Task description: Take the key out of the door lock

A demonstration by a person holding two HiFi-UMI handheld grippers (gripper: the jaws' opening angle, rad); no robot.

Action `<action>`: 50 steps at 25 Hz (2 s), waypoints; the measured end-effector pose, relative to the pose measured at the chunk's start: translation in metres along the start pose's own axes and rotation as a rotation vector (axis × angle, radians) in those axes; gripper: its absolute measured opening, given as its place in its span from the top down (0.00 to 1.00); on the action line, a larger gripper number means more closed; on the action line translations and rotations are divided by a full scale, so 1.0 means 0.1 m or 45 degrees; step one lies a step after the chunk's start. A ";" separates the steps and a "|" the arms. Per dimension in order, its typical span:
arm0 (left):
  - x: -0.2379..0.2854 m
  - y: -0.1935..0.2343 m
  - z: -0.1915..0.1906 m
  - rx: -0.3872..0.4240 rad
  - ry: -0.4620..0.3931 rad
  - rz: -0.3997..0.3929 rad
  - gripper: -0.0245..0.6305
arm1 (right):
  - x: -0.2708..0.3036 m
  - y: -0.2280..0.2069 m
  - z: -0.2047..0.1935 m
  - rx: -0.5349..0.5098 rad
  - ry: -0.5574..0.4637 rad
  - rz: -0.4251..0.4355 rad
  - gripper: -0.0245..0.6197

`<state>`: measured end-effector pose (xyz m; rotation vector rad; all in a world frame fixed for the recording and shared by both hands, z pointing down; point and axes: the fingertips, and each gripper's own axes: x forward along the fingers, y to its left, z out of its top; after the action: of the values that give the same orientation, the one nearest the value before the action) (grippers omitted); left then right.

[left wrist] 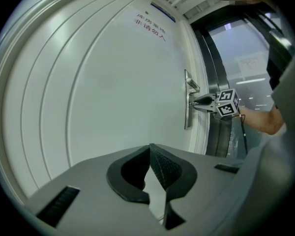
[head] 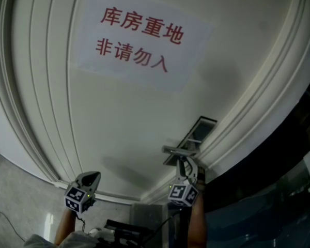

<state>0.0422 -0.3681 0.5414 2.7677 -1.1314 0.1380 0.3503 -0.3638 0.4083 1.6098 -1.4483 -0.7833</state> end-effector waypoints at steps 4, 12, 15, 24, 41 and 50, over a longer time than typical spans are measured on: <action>0.00 0.02 0.01 -0.004 -0.002 0.002 0.96 | 0.01 0.00 -0.01 -0.046 0.009 -0.022 0.80; 0.00 -0.02 -0.01 -0.004 -0.001 -0.022 0.96 | -0.01 -0.02 0.00 -0.122 0.024 -0.064 0.86; -0.01 0.00 0.00 -0.012 -0.008 -0.018 0.96 | -0.02 -0.01 0.01 -0.166 0.030 -0.071 0.86; -0.06 0.03 -0.01 -0.029 -0.016 -0.007 0.96 | -0.03 -0.01 0.01 -0.262 0.050 -0.105 0.92; -0.16 0.07 -0.01 -0.035 -0.028 0.012 0.96 | -0.03 0.00 0.00 -0.472 0.108 -0.106 0.93; -0.18 0.07 -0.02 -0.034 -0.032 0.020 0.96 | -0.03 0.01 0.00 -0.517 0.112 -0.113 0.93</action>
<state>0.0244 -0.3601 0.5412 2.7451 -1.1521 0.0891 0.3492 -0.3607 0.4085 1.3815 -1.0779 -0.9744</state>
